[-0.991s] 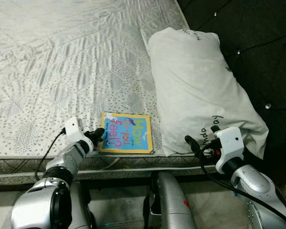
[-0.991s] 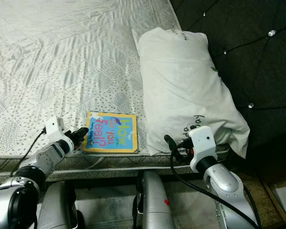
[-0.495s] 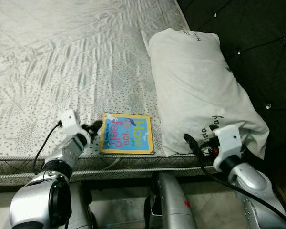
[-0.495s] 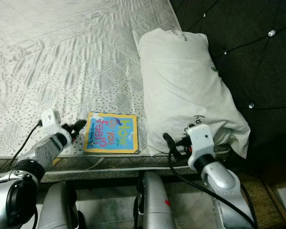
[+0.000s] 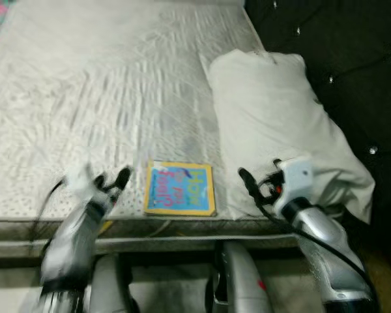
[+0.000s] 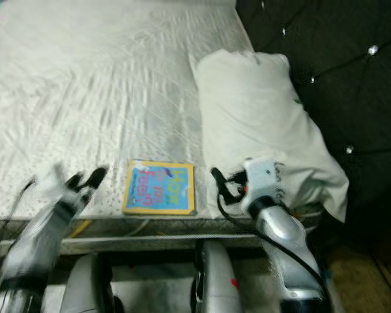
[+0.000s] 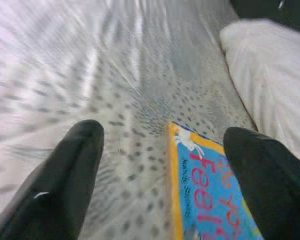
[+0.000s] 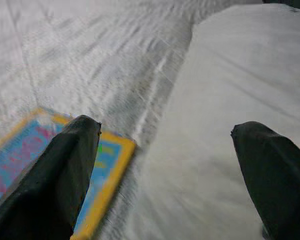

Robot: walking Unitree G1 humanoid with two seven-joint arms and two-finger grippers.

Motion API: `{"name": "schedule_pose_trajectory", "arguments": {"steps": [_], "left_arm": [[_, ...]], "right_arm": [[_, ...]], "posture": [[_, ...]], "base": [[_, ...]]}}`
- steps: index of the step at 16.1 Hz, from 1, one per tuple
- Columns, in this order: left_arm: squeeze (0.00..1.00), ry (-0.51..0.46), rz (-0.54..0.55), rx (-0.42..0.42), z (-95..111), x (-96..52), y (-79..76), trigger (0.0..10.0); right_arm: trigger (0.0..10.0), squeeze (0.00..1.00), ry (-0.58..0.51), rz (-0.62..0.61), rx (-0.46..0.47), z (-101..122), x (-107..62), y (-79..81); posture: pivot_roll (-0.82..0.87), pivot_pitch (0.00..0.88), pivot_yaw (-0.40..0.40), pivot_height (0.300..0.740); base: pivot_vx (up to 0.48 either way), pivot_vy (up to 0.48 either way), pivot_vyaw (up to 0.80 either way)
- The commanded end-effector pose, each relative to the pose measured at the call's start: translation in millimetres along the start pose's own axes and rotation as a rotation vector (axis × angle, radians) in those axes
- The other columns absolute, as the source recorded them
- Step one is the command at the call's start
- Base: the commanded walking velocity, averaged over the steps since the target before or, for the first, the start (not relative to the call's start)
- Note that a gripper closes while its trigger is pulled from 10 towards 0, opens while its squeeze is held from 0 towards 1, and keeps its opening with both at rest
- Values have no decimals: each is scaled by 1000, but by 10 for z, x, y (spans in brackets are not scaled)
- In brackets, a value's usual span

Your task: Clean up the room

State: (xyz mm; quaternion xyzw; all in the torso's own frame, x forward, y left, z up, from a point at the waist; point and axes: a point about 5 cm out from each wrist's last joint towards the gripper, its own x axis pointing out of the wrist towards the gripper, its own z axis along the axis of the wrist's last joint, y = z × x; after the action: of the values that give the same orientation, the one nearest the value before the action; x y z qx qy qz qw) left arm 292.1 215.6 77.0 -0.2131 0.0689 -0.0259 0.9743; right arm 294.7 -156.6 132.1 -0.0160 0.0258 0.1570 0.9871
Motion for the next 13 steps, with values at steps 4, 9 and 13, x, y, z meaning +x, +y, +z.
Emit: {"name": "schedule_pose_trajectory", "arguments": {"steps": [4, 9, 13], "left_arm": [[1000, -71, 14, -4, 68, -220, -79, 10000], [1000, -118, 61, -14, 162, -203, -119, 10000], [1000, -141, 51, 13, 224, -183, -161, 10000]], "right_arm": [[10000, 0, -1, -53, 98, -26, 103, -65], [10000, 0, -64, -33, 139, 92, 344, -27], [10000, 0, -94, -38, 146, 155, 441, -52]], "posture": [[-68, 0, -51, 572], [-44, 0, -62, 572], [-33, 0, -55, 594]], "base": [[0, 0, 0], [0, 0, 0], [0, 0, 0]]}}
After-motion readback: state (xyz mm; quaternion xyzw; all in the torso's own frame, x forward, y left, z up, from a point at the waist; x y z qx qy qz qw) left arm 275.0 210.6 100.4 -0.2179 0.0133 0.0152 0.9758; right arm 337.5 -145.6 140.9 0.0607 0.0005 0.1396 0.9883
